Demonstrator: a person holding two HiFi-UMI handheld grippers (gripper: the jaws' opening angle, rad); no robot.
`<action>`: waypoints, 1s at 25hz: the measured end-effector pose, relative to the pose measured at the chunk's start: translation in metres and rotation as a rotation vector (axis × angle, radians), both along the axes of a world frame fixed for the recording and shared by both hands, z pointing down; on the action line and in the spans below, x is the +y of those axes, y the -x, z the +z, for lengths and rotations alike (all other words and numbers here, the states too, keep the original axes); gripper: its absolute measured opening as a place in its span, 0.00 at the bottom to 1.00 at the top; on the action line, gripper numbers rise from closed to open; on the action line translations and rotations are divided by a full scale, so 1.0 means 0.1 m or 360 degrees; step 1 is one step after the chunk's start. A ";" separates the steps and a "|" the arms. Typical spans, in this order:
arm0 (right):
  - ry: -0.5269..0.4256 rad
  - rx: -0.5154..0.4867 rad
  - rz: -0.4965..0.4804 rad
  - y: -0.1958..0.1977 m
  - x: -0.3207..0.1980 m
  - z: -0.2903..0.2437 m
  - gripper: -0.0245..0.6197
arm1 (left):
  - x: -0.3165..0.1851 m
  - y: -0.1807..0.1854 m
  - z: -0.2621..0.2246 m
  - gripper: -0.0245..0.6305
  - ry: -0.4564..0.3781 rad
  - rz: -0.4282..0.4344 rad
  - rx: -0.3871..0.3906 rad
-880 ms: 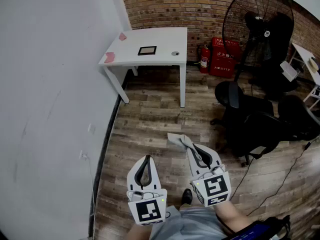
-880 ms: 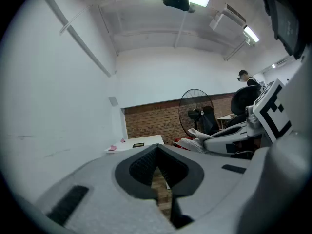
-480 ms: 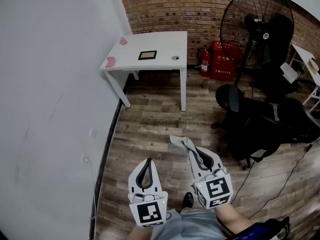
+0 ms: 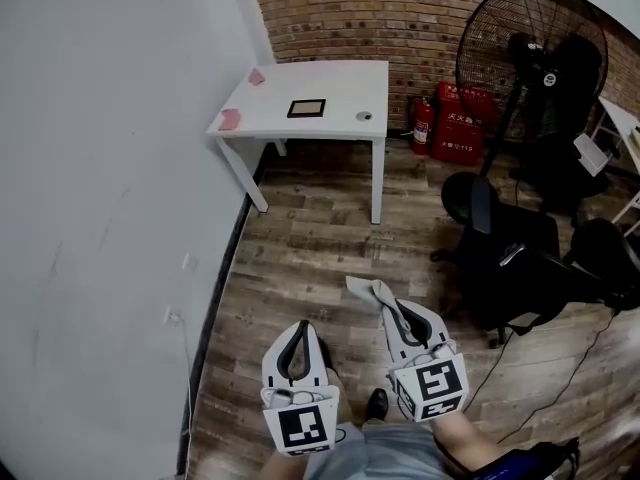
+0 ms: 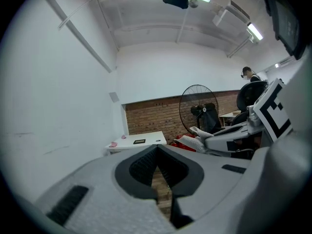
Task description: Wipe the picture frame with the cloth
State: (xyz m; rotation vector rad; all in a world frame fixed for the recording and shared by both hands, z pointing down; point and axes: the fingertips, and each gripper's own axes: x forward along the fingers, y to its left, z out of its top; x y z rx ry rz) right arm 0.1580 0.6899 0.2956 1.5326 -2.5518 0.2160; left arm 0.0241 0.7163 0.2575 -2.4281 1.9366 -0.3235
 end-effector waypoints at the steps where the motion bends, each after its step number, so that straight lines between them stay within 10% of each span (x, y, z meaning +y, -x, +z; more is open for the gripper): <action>1: 0.0010 0.0001 -0.0004 0.04 -0.07 0.03 0.09 | -0.07 0.05 0.02 0.05 0.0007 -0.0007 0.0001; 13: 0.0120 0.0042 -0.0001 0.70 -1.51 0.32 0.09 | -1.59 0.80 0.31 0.05 0.0122 -0.0031 0.0057; 25: 0.0009 0.0031 0.0058 1.44 -2.86 -0.09 0.09 | -2.98 1.55 -0.14 0.05 -0.0033 0.0034 0.0053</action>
